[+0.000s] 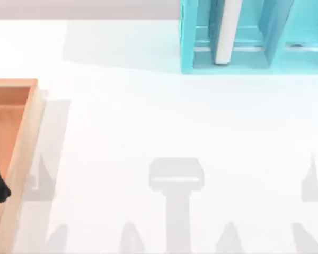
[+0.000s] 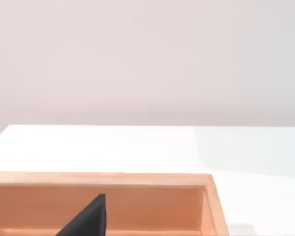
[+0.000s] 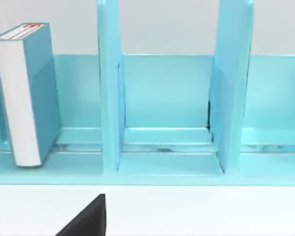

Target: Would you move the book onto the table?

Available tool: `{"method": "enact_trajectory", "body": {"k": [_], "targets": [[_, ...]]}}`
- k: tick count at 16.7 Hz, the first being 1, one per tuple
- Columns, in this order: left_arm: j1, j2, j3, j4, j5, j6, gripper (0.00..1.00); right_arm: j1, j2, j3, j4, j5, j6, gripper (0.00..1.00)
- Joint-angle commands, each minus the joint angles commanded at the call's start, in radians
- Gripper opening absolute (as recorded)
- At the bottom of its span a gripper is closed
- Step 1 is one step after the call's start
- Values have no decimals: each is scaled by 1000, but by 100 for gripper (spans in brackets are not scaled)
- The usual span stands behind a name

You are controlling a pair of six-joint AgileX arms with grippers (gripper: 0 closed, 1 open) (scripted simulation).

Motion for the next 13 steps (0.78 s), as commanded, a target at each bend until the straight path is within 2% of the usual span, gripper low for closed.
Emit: {"method": "enact_trajectory", "body": {"k": [6,9,13], "targets": [[0,0,0,0,0,0,100,28,104,78,82,41,5,100],[0,0,0,0,0,0,100,78,294,191,201,103,15,100],[0,0,0,0,0,0,100,169,684,370,392,207,32,100]]}}
